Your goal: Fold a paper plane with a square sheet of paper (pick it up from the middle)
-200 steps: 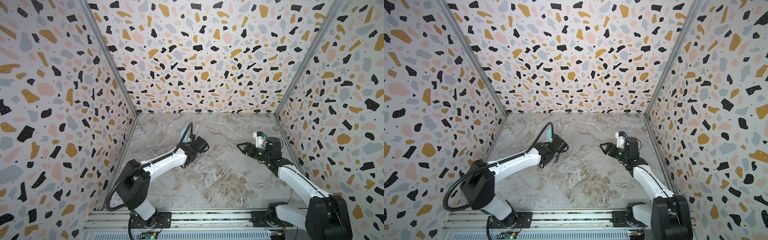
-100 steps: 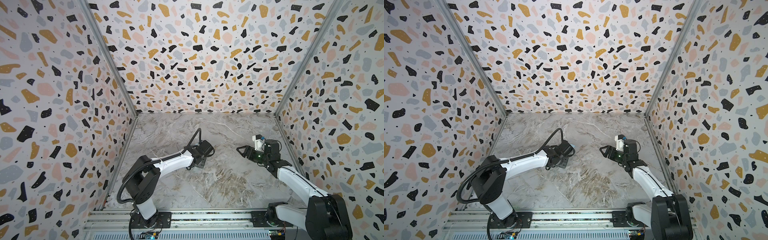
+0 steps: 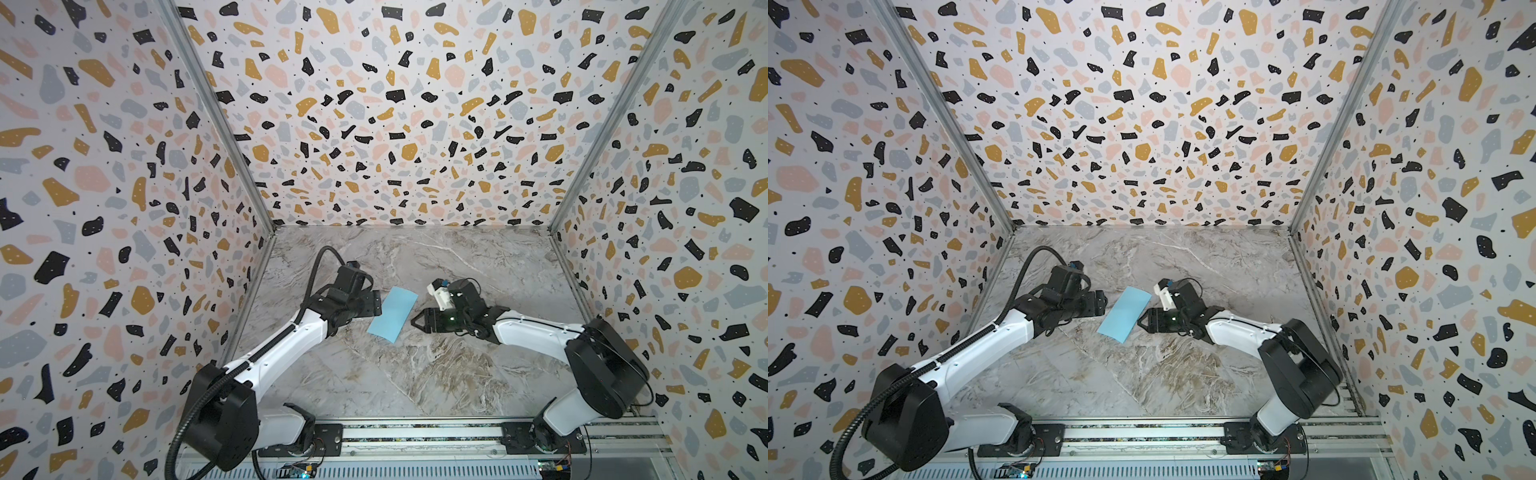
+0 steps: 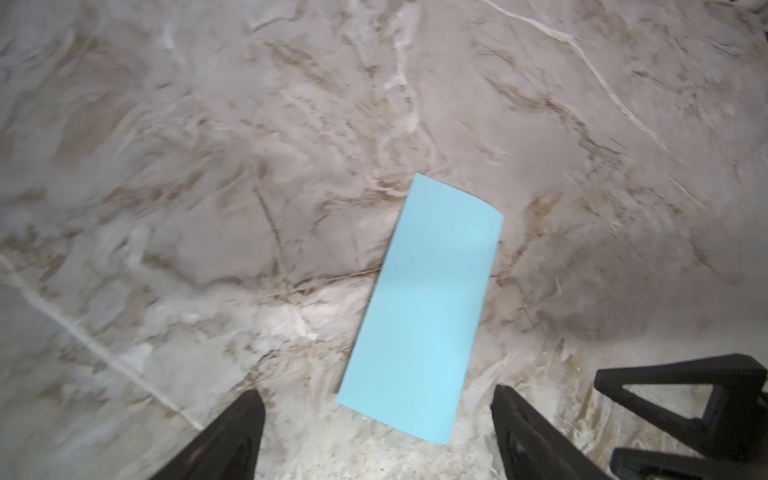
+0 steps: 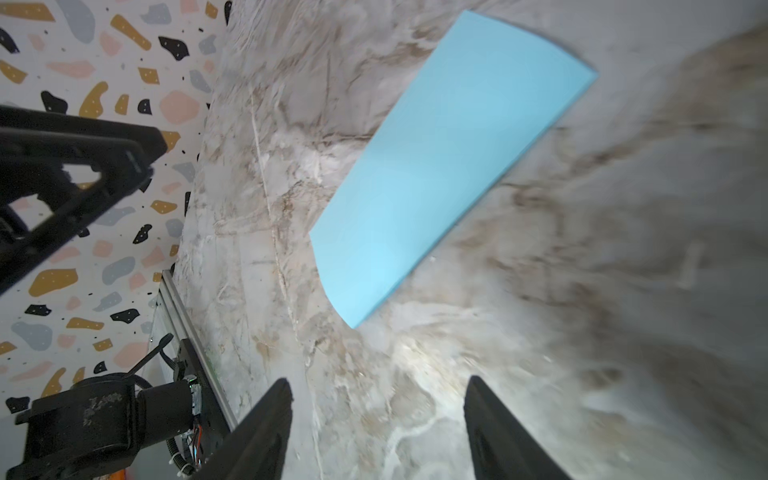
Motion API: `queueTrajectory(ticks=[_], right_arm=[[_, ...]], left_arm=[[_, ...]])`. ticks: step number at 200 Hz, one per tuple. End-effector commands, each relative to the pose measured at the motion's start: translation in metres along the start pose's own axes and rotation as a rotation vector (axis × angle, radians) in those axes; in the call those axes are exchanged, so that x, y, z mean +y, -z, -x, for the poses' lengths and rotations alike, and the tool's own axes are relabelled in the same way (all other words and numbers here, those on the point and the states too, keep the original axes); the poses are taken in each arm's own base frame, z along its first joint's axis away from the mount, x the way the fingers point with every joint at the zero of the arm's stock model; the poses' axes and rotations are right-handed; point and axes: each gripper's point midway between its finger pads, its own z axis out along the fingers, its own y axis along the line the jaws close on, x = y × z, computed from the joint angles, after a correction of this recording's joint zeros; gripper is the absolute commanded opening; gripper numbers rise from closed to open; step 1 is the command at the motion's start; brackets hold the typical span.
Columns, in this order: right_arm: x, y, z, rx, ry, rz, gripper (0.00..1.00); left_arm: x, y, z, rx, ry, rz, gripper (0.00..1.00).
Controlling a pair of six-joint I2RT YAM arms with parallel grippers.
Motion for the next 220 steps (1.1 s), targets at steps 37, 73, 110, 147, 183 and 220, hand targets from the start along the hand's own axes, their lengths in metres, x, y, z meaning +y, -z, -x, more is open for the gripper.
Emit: queueTrajectory(ticks=[37, 73, 110, 147, 183, 220], right_arm=[[0.026, -0.069, 0.0, 0.097, 0.023, 0.02, 0.57], [0.013, -0.082, -0.009, 0.144, 0.024, -0.017, 0.56], [-0.013, -0.075, -0.035, 0.217, 0.042, -0.099, 0.55], [-0.036, -0.041, -0.074, 0.307, 0.087, -0.076, 0.54], [-0.032, -0.01, -0.088, 0.319, 0.134, 0.004, 0.56], [-0.002, 0.011, -0.029, 0.108, 0.064, 0.071, 0.56]], left_arm=[[0.032, 0.0, -0.005, -0.028, 0.13, -0.021, 0.92], [0.038, -0.004, -0.009, -0.013, 0.145, -0.019, 0.92], [0.031, -0.008, -0.013, 0.005, 0.141, -0.06, 0.92], [0.01, -0.012, -0.024, 0.057, 0.134, -0.188, 0.91], [-0.013, -0.015, -0.04, 0.095, 0.178, -0.328, 0.92], [-0.039, -0.019, -0.057, 0.136, 0.205, -0.395, 0.93]])
